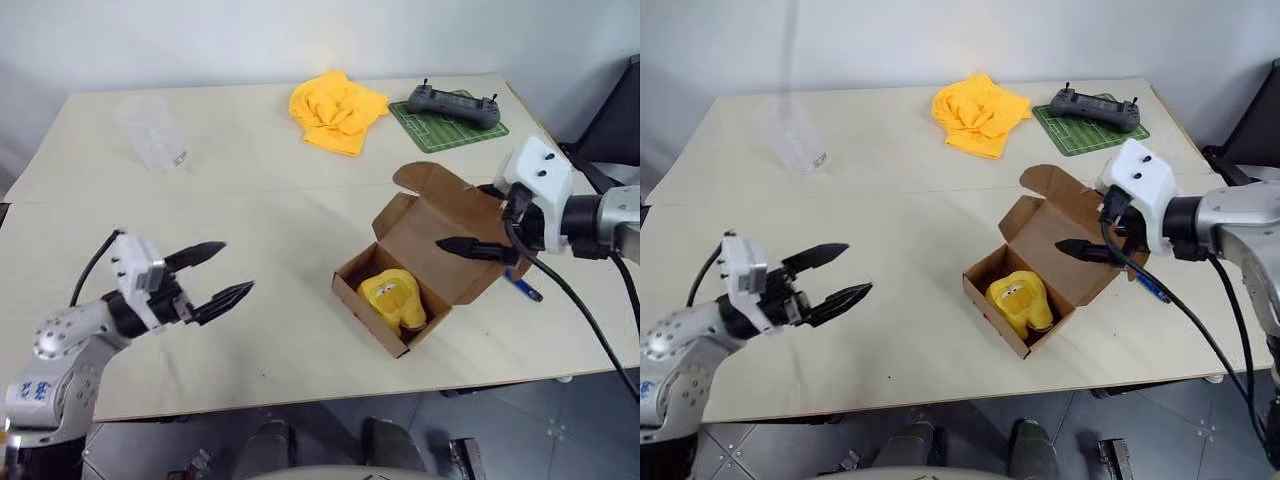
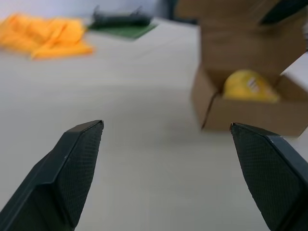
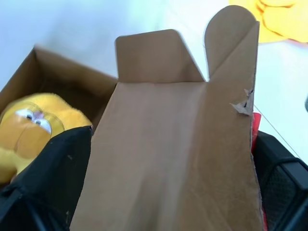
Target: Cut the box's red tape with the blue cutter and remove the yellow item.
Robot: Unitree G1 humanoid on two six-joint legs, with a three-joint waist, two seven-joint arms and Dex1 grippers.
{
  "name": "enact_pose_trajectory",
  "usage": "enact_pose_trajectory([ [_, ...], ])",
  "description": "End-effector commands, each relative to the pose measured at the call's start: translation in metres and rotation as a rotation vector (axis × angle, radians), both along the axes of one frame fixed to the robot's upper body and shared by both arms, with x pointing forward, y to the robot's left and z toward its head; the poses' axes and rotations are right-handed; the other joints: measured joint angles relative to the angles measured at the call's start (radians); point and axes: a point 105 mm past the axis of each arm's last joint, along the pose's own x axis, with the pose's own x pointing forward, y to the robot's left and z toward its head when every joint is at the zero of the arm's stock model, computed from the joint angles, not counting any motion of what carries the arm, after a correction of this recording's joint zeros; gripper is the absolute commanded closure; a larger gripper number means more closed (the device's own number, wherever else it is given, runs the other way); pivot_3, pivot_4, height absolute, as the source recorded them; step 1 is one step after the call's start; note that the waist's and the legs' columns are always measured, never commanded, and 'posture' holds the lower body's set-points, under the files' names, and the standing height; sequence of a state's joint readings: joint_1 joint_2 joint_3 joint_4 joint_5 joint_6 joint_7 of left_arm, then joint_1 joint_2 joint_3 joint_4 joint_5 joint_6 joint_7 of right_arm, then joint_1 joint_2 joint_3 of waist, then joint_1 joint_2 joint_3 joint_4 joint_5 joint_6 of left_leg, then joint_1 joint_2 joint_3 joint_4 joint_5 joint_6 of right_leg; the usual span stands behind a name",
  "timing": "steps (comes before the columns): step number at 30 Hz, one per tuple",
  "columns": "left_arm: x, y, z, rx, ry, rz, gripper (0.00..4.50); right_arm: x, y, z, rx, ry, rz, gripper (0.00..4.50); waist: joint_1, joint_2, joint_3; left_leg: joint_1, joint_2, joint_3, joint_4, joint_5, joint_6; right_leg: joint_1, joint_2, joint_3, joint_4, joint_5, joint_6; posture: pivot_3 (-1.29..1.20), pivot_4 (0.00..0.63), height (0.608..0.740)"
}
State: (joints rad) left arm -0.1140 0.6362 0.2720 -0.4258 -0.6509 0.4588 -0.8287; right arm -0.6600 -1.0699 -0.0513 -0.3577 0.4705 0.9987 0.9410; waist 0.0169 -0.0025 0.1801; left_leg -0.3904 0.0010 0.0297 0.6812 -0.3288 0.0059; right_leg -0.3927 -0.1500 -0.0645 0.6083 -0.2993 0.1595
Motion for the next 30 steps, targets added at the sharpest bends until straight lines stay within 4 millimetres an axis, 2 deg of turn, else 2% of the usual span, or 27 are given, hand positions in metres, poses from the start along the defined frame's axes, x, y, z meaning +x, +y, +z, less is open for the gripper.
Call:
enact_pose_trajectory([
  [1, -0.004, -0.046, 0.011, -0.008, -0.003, -0.174, 0.03, 0.000, -0.002, 0.000, 0.014, 0.007, -0.049, 0.00, 0.006, 0.000, 0.000, 0.000, 0.000, 0.001, 0.000, 0.000, 0.000, 0.000, 0.000, 0.000, 0.001, 0.000, 0.000, 0.00, 0.150, 0.740],
  [6, 0.007, -0.092, 0.009, 0.012, 0.025, -0.286, 0.03, 0.006, -0.006, -0.015, -0.007, 0.032, -0.122, 0.00, 0.006, 0.000, 0.000, 0.000, -0.001, 0.007, 0.001, 0.000, 0.000, 0.000, 0.000, 0.000, 0.001, 0.000, 0.001, 0.00, 0.150, 0.740],
  [10, 0.016, -0.142, 0.004, 0.015, 0.065, -0.376, 0.03, 0.006, -0.001, -0.017, 0.013, 0.032, -0.118, 0.00, 0.007, -0.001, 0.001, 0.000, -0.002, 0.008, 0.001, 0.000, 0.000, 0.000, 0.001, 0.000, 0.001, 0.000, 0.001, 0.00, 0.150, 0.740],
  [12, 0.017, -0.154, 0.003, 0.023, 0.071, -0.394, 0.03, 0.006, 0.000, -0.016, 0.017, 0.029, -0.120, 0.00, 0.007, -0.001, 0.001, -0.001, -0.002, 0.008, 0.001, 0.000, 0.001, 0.000, 0.001, 0.000, 0.000, 0.001, 0.002, 0.00, 0.150, 0.740],
  [15, 0.017, -0.175, -0.018, 0.116, 0.133, -0.421, 0.03, 0.005, 0.001, -0.016, 0.023, 0.025, -0.129, 0.00, 0.006, -0.001, 0.001, -0.001, -0.002, 0.008, 0.001, 0.000, 0.001, 0.000, 0.001, 0.000, 0.000, 0.001, 0.002, 0.00, 0.150, 0.740],
  [18, 0.018, -0.184, -0.039, 0.220, 0.124, -0.410, 0.03, 0.004, 0.001, -0.016, 0.031, 0.022, -0.148, 0.00, 0.006, -0.001, 0.001, -0.001, -0.002, 0.008, 0.001, 0.000, 0.001, 0.000, 0.001, 0.000, 0.000, 0.001, 0.002, 0.00, 0.150, 0.740],
  [24, 0.031, -0.185, -0.051, 0.254, 0.129, -0.332, 0.03, 0.001, -0.005, -0.013, 0.028, 0.009, -0.180, 0.00, 0.010, -0.001, 0.001, -0.001, -0.002, 0.008, 0.001, 0.000, 0.001, 0.000, 0.001, 0.000, -0.001, 0.001, 0.002, 0.00, 0.150, 0.740],
  [27, 0.032, -0.183, -0.064, 0.297, 0.173, -0.330, 0.03, -0.002, -0.014, -0.007, 0.039, 0.002, -0.182, 0.00, 0.011, -0.001, 0.001, -0.001, -0.002, 0.008, 0.002, 0.000, 0.001, 0.001, 0.001, 0.000, -0.001, 0.001, 0.002, 0.00, 0.150, 0.740],
  [30, 0.032, -0.183, -0.067, 0.297, 0.198, -0.332, 0.03, -0.001, -0.032, -0.002, 0.059, -0.001, -0.219, 0.00, 0.010, -0.001, 0.001, -0.001, -0.002, 0.008, 0.002, 0.000, 0.001, 0.001, 0.001, 0.000, -0.001, 0.001, 0.002, 0.00, 0.150, 0.740],
])
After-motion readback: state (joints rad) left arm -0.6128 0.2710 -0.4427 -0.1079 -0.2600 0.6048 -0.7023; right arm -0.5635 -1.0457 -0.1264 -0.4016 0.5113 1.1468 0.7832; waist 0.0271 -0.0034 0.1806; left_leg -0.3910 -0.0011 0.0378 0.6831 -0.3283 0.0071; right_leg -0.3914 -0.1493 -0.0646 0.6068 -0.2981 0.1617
